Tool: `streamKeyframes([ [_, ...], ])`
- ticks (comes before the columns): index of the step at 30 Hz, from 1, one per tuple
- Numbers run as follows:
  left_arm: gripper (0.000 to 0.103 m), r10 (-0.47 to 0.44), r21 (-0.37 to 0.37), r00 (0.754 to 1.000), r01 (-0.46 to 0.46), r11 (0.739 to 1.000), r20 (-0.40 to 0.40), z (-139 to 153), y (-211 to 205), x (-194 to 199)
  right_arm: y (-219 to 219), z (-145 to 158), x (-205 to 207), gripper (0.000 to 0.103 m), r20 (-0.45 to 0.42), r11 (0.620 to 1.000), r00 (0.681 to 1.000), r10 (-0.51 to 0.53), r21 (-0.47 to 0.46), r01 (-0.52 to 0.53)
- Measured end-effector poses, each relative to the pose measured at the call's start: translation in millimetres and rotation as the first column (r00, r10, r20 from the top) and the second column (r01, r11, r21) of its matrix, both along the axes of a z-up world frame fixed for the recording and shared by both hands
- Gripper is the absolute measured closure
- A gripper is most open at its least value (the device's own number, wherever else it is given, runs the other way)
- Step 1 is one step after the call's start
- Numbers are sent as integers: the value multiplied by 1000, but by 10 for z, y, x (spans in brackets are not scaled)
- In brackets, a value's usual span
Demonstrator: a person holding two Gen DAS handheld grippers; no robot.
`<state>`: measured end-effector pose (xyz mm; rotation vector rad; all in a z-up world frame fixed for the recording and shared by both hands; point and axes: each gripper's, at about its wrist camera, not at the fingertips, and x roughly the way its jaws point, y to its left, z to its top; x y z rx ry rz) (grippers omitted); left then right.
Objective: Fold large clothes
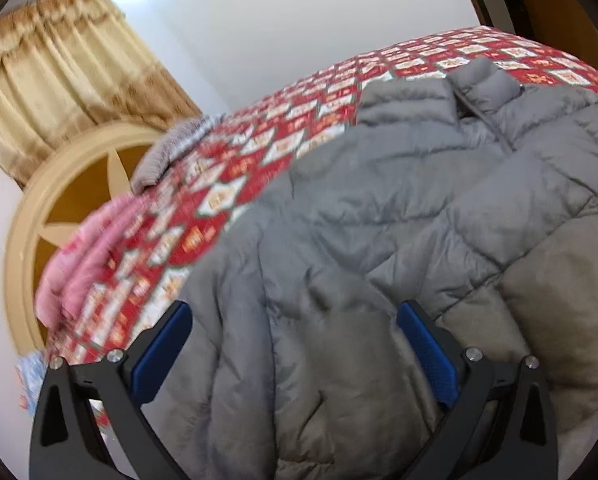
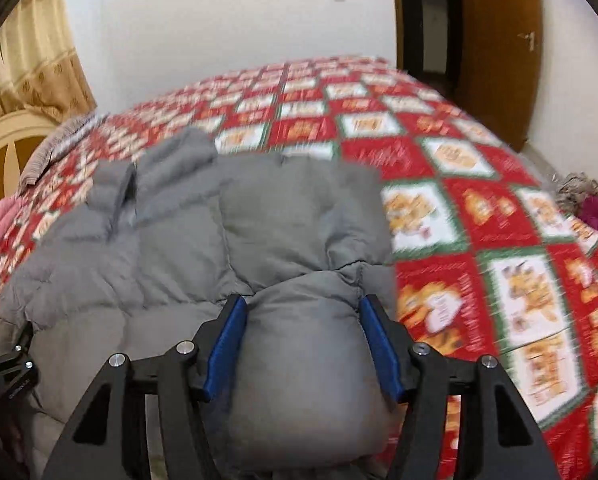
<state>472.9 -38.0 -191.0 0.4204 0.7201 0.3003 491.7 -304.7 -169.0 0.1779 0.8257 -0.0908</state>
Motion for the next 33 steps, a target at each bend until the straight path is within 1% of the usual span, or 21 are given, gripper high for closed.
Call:
streamKeyframes([
  [4, 0, -2, -86, 999, -1, 996, -35, -47, 106, 53, 98, -174, 51, 43, -32, 998, 999, 22, -61, -24],
  [7, 0, -10, -125, 997, 1, 992, -70, -116, 128, 122, 90, -218, 77, 43, -32, 997, 999, 16, -72, -18],
  [13, 0, -15, -209, 996, -3, 978, -87, -171, 174, 133, 120, -219, 96, 42, -52, 994, 998, 23, -106, -28],
  [16, 0, -14, -210, 996, -5, 978, -86, -180, 158, 130, 167, -175, 91, 43, -91, 988, 995, 35, -145, -48],
  [18, 0, -13, -209, 996, -4, 978, -84, -182, 153, 123, 194, -50, 33, 43, -109, 984, 994, 13, -175, -33],
  [21, 0, -14, -207, 996, -4, 978, -83, -181, 173, 130, 272, 247, -176, 42, -16, 990, 1000, -16, -143, 13],
  [23, 0, -13, -202, 997, -4, 979, -81, -178, 173, 127, 414, 348, -254, 42, 16, 990, 1000, 17, -143, -14],
  [24, 0, -13, -201, 997, -3, 980, -80, -177, 174, 124, 501, 363, -275, 42, 26, 990, 998, 52, -131, -49],
  [26, 0, -14, -202, 997, -3, 979, -80, -177, 177, 127, 625, 278, -257, 41, 13, 989, 993, 121, -83, -119],
  [27, 0, -14, -203, 997, -3, 979, -79, -177, 173, 125, 669, 187, -231, 41, -8, 988, 990, 141, -58, -142],
  [28, 0, -14, -202, 997, -2, 979, -79, -177, 170, 123, 692, 80, -195, 41, -36, 988, 989, 145, -52, -147],
  [30, 0, -15, -201, 997, -1, 980, -78, -177, 171, 120, 707, -108, -160, 41, -73, 987, 987, 146, -60, -151],
  [31, 0, -15, -202, 997, -1, 979, -79, -177, 176, 119, 715, -181, -172, 41, -60, 985, 987, 150, -76, -154],
  [33, 0, -16, -202, 997, -1, 979, -79, -179, 173, 117, 761, -203, -190, 41, -51, 983, 988, 148, -106, -152],
])
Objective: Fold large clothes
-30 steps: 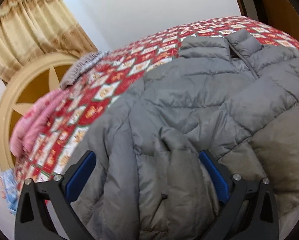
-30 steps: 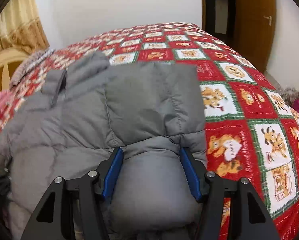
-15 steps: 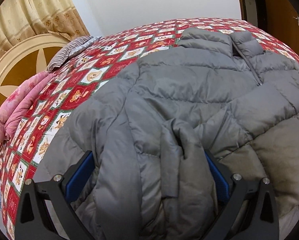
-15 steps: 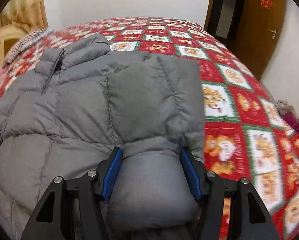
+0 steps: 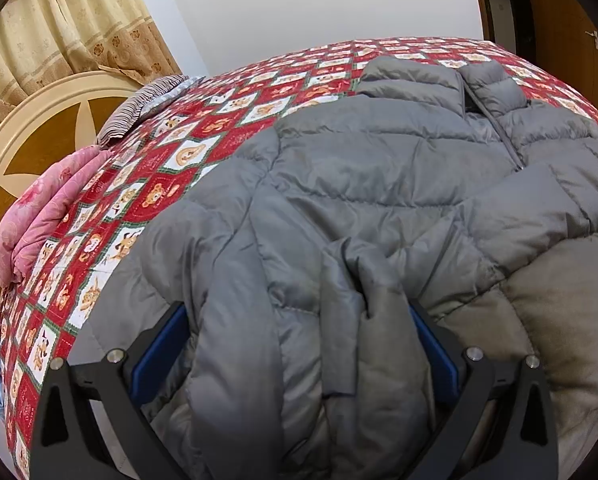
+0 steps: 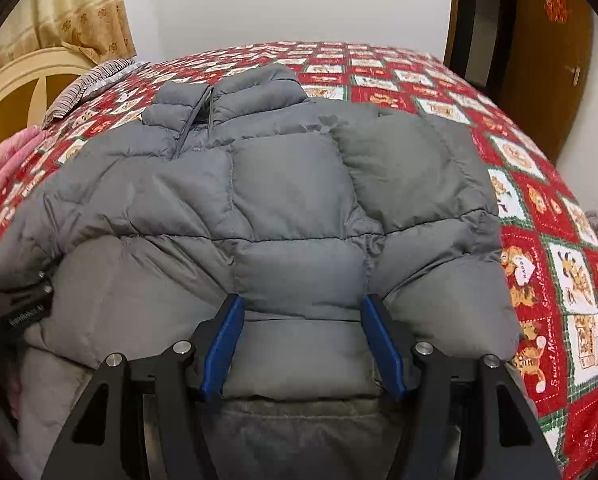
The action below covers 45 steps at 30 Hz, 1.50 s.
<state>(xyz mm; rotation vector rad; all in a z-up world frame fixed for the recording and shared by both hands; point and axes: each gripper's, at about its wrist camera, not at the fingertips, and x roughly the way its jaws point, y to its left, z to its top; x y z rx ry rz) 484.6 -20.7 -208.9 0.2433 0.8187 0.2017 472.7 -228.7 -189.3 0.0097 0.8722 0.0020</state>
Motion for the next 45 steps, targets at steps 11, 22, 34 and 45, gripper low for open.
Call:
streamKeyframes([
  [11, 0, 0, 9, 1000, 0, 1000, 1, 14, -12, -9, 141, -54, 5, 40, 17, 995, 1000, -5, -96, 7],
  [22, 0, -17, 38, 1000, 17, 999, -3, 146, 0, -44, 197, -71, 2, 39, 21, 990, 1000, -8, -143, 11],
  [34, 0, -7, 86, 994, -3, 996, 109, 687, 561, -701, 186, -54, -4, 38, 27, 991, 1000, -10, -131, 14],
  [45, 0, 198, 144, 979, -203, 968, 52, 575, 1660, -1776, 164, 402, -757, 25, 108, 998, 994, 35, -57, -29],
])
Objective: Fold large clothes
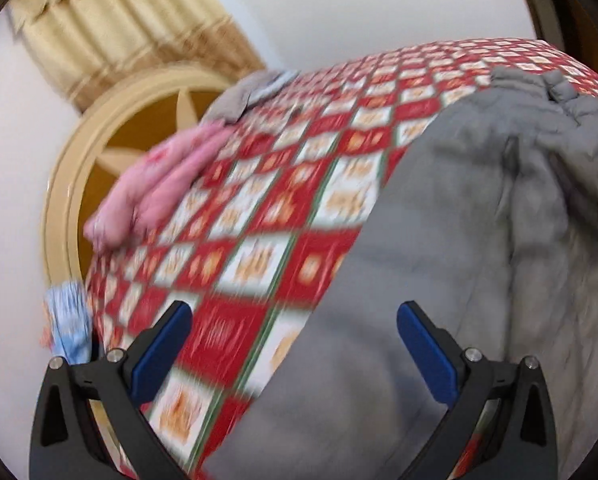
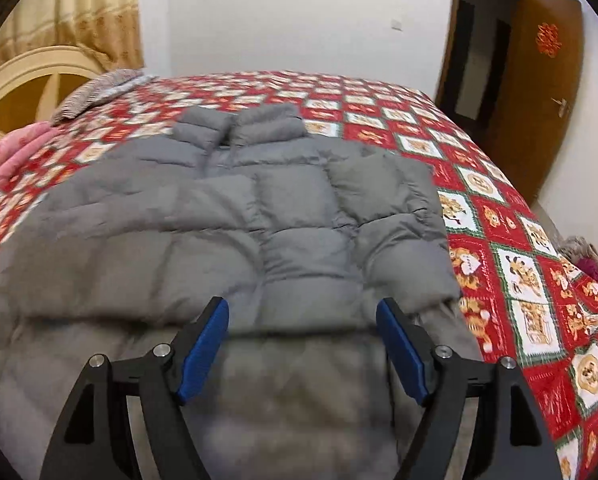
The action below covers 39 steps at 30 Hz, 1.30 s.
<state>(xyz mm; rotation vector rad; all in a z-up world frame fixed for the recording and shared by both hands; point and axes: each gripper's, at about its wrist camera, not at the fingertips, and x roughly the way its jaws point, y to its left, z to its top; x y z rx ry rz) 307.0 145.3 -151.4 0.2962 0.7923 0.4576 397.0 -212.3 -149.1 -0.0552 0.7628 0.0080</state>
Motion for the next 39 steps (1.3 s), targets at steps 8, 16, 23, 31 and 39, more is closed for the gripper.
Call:
streamKeyframes([
  [8, 0, 82, -189, 996, -89, 978, -43, -243, 382, -520, 432, -117, -608, 24, 45, 989, 990, 132, -80, -128],
  [16, 9, 25, -346, 997, -49, 937, -74, -426, 274, -501, 516, -314, -791, 24, 57, 991, 990, 125, -64, -122],
  [23, 79, 0, -311, 1000, -6, 951, -19, -283, 306, -431, 400, -337, -828, 24, 62, 997, 995, 74, -4, -74],
  [31, 83, 91, -224, 992, -70, 972, 84, 194, 778, -118, 262, -168, -864, 24, 116, 999, 993, 33, 8, -34],
  [39, 84, 62, -147, 977, -33, 989, 203, 798, 593, 278, 33, -109, -763, 24, 107, 997, 994, -37, -60, 43],
])
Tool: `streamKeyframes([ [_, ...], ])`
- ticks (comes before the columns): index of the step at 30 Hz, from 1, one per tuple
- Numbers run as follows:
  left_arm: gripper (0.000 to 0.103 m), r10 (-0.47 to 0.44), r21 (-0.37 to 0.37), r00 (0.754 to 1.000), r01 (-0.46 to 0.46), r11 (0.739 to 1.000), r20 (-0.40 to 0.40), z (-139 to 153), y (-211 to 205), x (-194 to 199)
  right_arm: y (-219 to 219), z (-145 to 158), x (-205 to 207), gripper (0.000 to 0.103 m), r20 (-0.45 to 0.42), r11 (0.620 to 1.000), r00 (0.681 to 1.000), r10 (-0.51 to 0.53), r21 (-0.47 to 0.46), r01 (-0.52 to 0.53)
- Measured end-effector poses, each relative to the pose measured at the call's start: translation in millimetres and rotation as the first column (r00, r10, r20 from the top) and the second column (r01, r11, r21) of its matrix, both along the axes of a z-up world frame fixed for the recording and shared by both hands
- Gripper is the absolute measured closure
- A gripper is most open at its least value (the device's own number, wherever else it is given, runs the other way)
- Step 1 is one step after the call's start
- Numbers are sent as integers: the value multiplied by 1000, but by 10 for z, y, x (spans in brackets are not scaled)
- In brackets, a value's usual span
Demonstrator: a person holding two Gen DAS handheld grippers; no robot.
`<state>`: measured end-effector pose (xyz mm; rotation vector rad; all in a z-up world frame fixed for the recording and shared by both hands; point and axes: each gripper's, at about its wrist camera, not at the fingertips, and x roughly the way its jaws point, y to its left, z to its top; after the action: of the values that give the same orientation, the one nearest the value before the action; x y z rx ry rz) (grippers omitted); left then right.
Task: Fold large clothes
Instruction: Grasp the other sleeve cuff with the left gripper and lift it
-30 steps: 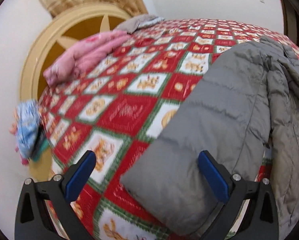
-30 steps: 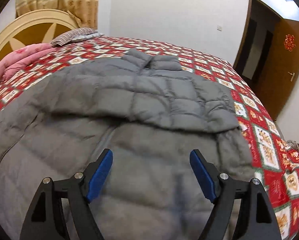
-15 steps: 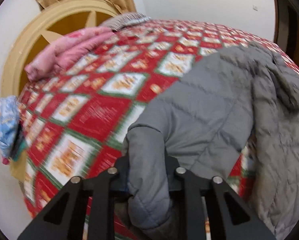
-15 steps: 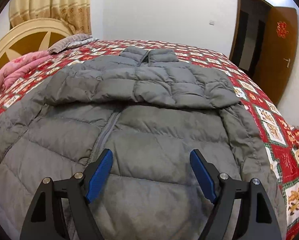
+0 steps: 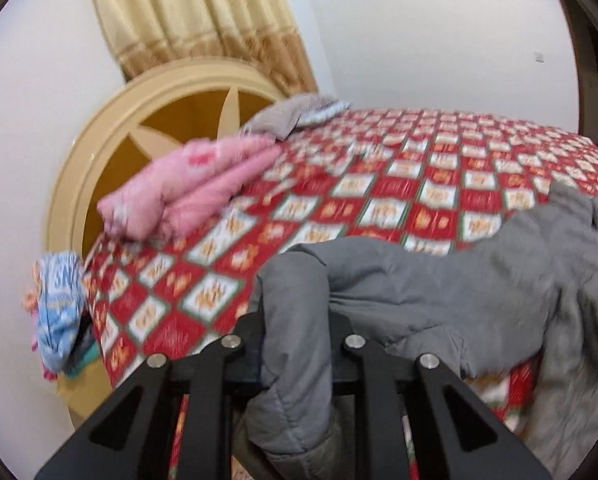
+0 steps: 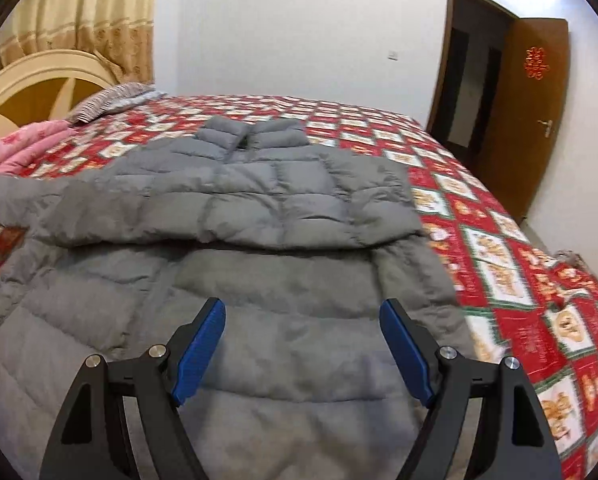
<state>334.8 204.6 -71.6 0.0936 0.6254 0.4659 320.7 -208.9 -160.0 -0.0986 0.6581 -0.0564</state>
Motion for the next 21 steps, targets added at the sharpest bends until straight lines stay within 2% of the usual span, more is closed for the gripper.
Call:
streamKeyframes([
  [2, 84, -25, 36, 999, 24, 999, 22, 116, -183, 106, -113, 1, 36, 24, -10, 999, 999, -33, -9, 33],
  [7, 84, -148, 67, 988, 145, 987, 33, 241, -805, 349, -366, -22, 91, 24, -26, 996, 996, -86, 21, 86],
  [11, 84, -250, 71, 967, 246, 967, 50, 328, -1325, 471, -429, -97, 82, 24, -43, 996, 995, -88, 16, 89],
  [16, 84, -386, 117, 921, 378, 918, 57, 429, -2056, 550, -526, -199, 88, 24, -69, 993, 993, -99, 61, 103],
  [21, 84, -481, 149, 876, 469, 870, 49, 415, -2647, 626, -561, -243, 100, 24, -85, 990, 992, -94, 95, 102],
])
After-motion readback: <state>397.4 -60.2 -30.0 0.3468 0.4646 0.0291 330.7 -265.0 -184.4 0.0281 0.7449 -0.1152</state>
